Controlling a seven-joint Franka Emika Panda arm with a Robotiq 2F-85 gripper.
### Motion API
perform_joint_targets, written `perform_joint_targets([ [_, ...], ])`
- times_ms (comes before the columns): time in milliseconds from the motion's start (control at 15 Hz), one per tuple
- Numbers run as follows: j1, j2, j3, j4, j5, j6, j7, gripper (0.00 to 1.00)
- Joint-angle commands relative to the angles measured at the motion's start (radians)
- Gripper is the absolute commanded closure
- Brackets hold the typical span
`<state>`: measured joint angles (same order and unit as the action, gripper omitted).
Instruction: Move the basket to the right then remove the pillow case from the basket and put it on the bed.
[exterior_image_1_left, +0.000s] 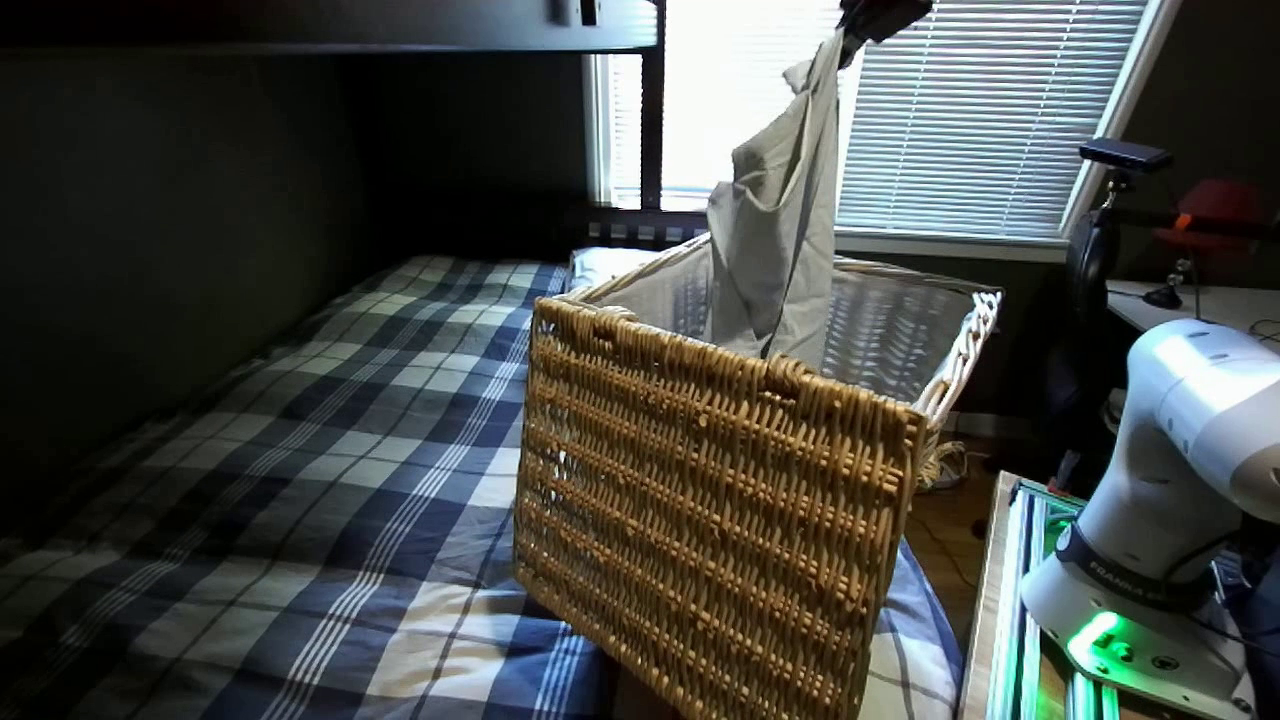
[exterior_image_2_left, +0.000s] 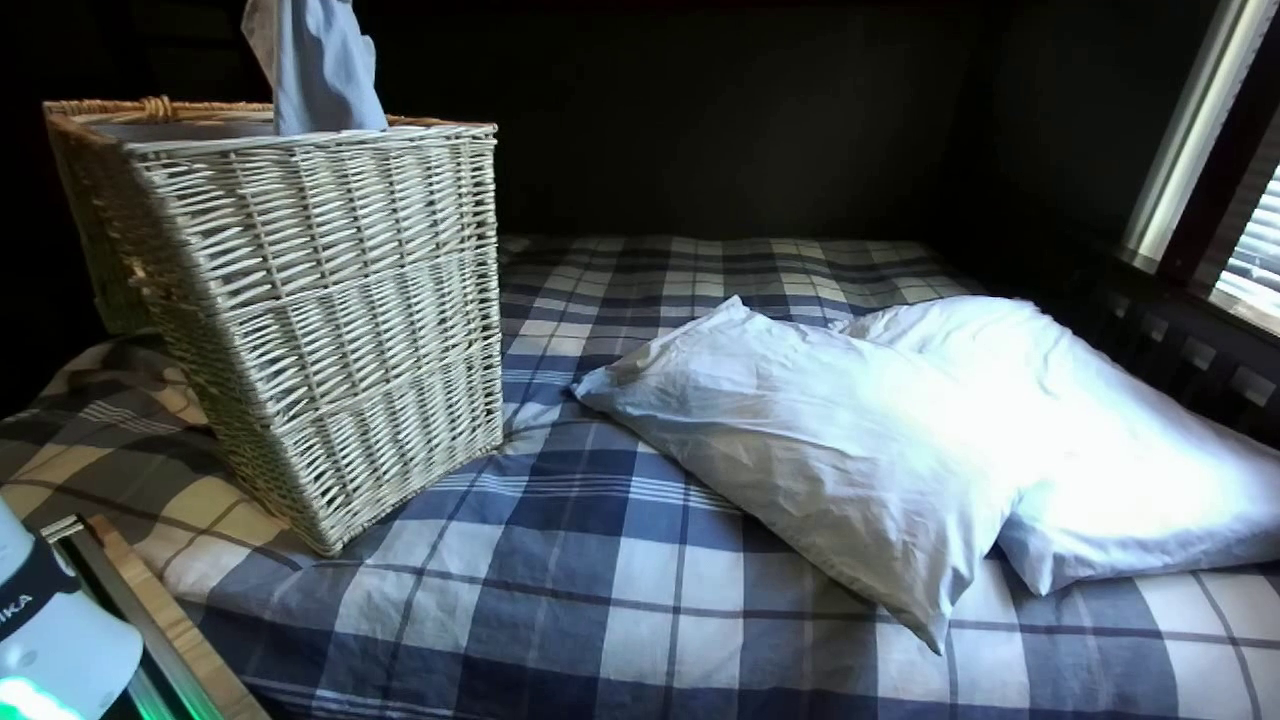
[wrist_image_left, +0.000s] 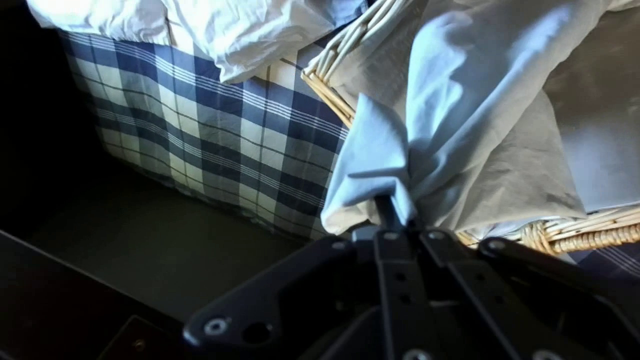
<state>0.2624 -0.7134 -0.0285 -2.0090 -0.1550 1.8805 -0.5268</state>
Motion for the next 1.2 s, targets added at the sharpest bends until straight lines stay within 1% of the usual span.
perform_joint_targets([
  [0, -0.035, 0.031, -0.060, 0.177, 0.077, -0.147, 0.025, 0.99],
  [133, -0.054, 0.034, -0.100, 0.243, 0.123, -0.141, 0.056, 0.99],
  [333, -0.092, 0.057, -0.140, 0.349, 0.166, -0.109, 0.116, 0.99],
  [600, -0.173, 0.113, -0.138, 0.486, 0.110, -0.008, 0.181, 0.99],
  [867, -0.243, 0.187, -0.136, 0.588, 0.046, 0.155, 0.181, 0.99],
  [1133, -0.328, 0.254, -0.132, 0.683, -0.056, 0.235, 0.195, 0.99],
])
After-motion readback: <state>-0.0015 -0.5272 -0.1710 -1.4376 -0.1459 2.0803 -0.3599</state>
